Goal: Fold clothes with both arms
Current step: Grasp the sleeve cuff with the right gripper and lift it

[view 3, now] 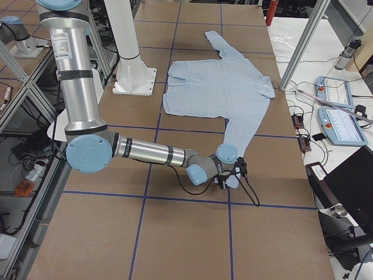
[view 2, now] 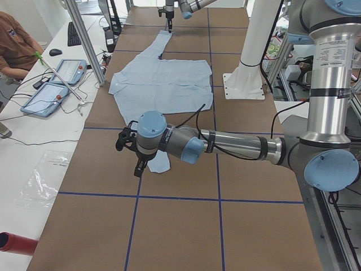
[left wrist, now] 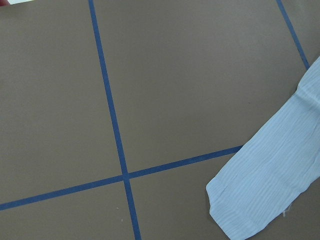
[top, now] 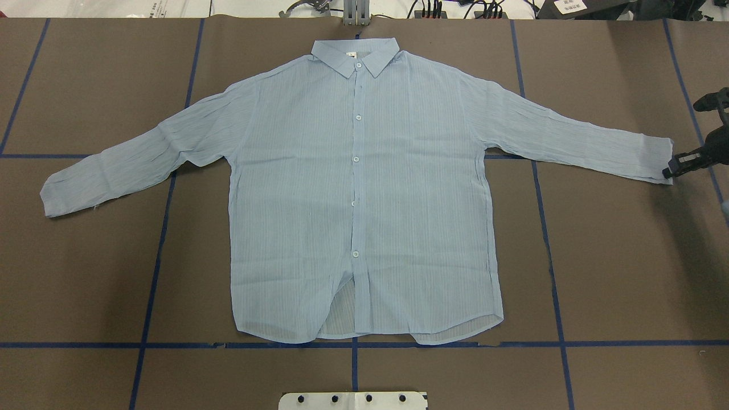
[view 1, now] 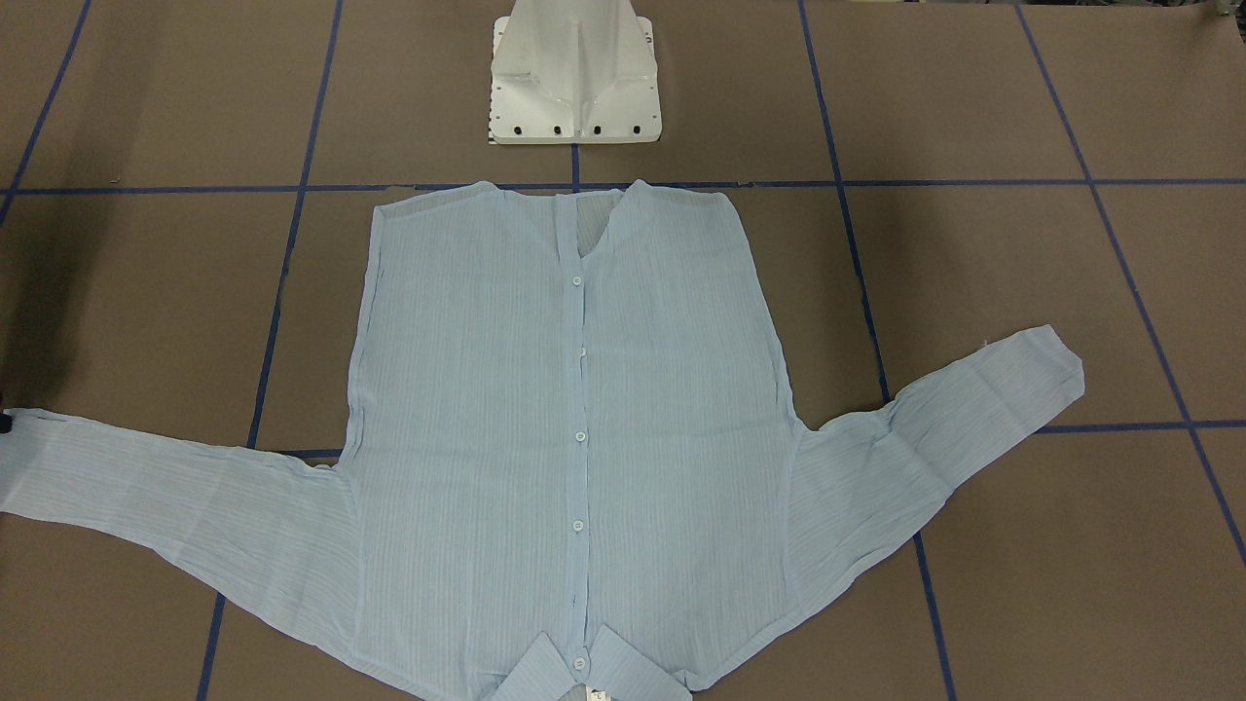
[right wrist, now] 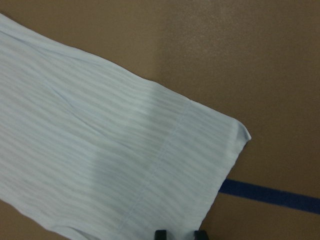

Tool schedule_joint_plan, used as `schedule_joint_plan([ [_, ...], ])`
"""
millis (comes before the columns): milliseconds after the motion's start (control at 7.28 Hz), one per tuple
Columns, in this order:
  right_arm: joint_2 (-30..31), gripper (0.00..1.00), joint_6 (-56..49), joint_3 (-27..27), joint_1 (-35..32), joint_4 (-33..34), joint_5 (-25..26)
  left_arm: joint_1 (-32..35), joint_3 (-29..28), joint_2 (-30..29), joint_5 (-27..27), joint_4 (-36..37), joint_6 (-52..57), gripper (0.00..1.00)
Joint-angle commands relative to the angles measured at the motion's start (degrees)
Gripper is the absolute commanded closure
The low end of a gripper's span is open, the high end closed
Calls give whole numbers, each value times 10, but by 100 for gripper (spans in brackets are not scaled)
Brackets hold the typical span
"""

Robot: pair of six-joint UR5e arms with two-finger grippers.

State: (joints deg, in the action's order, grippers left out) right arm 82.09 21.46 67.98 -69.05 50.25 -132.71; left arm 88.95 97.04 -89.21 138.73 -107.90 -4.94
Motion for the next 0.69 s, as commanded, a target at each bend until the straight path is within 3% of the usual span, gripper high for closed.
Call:
schedule_joint_plan([
  [0,-3,83,4,0,1,0,0,0,-1,0,1,1,-1,0],
  [137,-3,88,4,0,1,3,0,0,0,-1,1,0,-1,0],
  [275,-4,100,4,2,1,9,0,1,-1,-1,1,1,-1,0],
  [549,-4,100,22,31,-10,6,-9,0,-1,-2,1,0,-1,0],
])
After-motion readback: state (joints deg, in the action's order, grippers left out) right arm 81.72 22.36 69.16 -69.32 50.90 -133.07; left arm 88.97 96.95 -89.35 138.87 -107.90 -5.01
